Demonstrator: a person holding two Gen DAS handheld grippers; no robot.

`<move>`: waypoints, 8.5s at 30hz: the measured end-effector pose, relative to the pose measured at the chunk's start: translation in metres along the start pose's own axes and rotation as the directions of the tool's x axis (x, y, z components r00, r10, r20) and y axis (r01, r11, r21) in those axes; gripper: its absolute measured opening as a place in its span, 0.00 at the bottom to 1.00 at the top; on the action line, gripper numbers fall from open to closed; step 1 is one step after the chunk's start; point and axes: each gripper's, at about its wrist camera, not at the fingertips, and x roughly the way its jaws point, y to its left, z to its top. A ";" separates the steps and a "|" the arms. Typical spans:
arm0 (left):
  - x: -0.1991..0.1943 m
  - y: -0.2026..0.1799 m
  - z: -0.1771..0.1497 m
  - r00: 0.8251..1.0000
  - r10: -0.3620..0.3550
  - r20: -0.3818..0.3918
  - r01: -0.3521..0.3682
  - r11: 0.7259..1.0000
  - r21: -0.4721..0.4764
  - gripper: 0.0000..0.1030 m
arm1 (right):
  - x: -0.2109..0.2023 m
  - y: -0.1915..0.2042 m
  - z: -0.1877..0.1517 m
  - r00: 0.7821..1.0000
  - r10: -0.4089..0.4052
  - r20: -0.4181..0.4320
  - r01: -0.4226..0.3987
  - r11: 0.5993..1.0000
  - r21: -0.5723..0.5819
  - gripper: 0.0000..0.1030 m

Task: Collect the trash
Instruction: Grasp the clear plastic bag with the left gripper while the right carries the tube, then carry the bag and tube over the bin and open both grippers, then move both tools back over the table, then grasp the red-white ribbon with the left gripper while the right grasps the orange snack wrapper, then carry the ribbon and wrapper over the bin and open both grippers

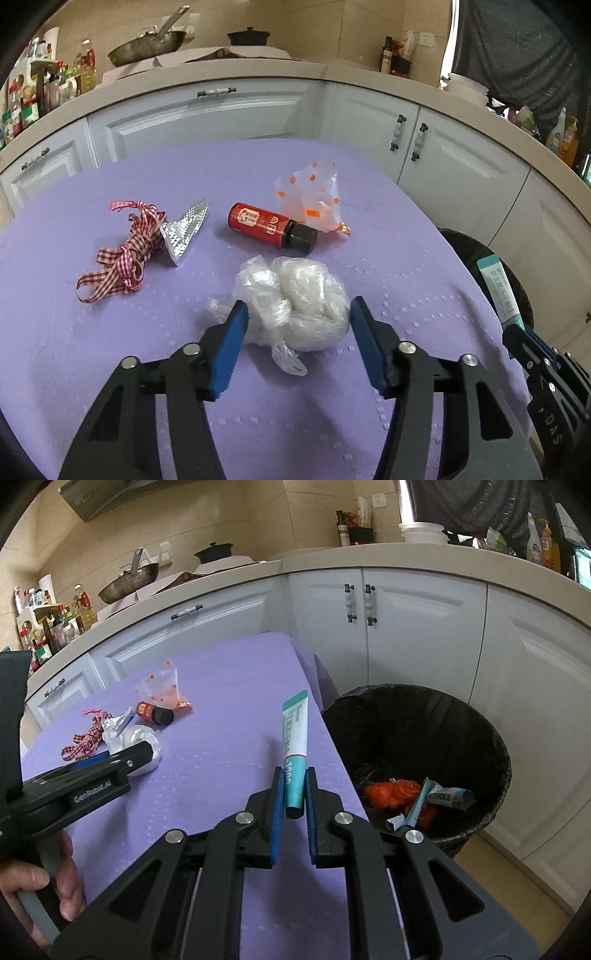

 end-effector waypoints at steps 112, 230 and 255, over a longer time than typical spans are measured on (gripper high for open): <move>-0.021 0.060 0.033 0.986 0.121 0.112 -0.117 0.992 -0.045 0.75 | 0.036 0.062 0.073 0.995 0.055 0.079 -0.046 0.993 -0.108 0.36; -0.015 -0.154 0.035 0.952 -0.283 0.119 0.244 0.933 0.263 0.12 | -0.021 -0.138 0.053 0.976 -0.199 0.093 0.185 0.974 0.133 0.03; 0.021 -0.182 0.034 0.968 -0.245 0.046 0.225 0.939 0.261 0.19 | 0.014 -0.168 0.050 0.977 -0.207 0.047 0.195 0.965 0.177 0.14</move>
